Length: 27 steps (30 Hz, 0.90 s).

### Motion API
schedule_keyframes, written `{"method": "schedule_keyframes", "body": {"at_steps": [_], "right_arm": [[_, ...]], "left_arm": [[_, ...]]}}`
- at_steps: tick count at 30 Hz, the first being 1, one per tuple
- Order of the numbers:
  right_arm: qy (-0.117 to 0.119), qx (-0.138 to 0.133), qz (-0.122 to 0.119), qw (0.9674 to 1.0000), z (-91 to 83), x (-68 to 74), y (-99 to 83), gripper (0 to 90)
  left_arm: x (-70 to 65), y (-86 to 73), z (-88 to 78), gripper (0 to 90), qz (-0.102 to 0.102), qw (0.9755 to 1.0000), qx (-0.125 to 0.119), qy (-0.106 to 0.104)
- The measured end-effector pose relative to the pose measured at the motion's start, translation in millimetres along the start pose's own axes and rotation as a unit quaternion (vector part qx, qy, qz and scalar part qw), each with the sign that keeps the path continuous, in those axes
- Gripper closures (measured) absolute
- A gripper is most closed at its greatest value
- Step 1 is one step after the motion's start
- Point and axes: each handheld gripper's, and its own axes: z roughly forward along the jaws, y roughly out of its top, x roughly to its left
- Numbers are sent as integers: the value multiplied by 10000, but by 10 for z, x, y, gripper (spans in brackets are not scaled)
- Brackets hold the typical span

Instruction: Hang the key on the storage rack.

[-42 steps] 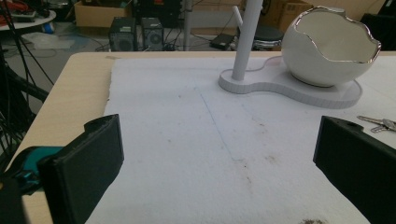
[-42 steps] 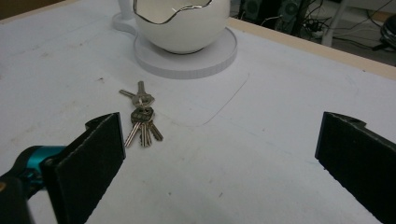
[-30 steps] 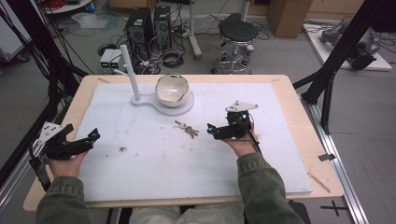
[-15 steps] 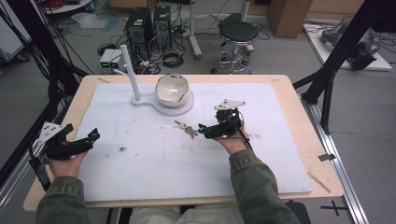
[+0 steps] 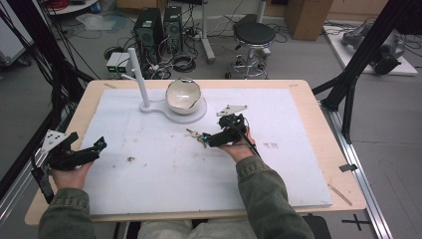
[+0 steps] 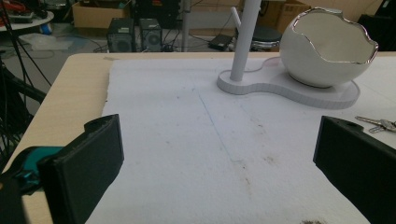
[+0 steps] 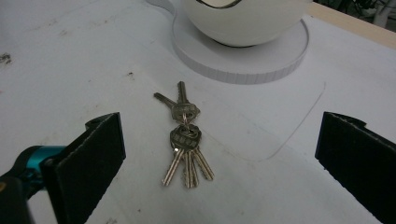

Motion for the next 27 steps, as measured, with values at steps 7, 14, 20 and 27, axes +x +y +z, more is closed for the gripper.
{"method": "schedule_keyframes", "body": {"at_steps": [7,14,20,27], "right_arm": [[83,206,61,9997,76,-21,-7,6],[181,466,70,9987,161,-26,34,6],[193,710,-45,9973,250,1,49,6],[152,942,-171,9953,331,46,61,32]], "left_arm": [[-2,-1,8,22,-1,10000,1,-12],[-2,-1,8,21,4,10000,12,-19],[-5,-2,11,21,8,10000,24,-25],[-9,-3,20,21,10,10000,38,-35]]}}
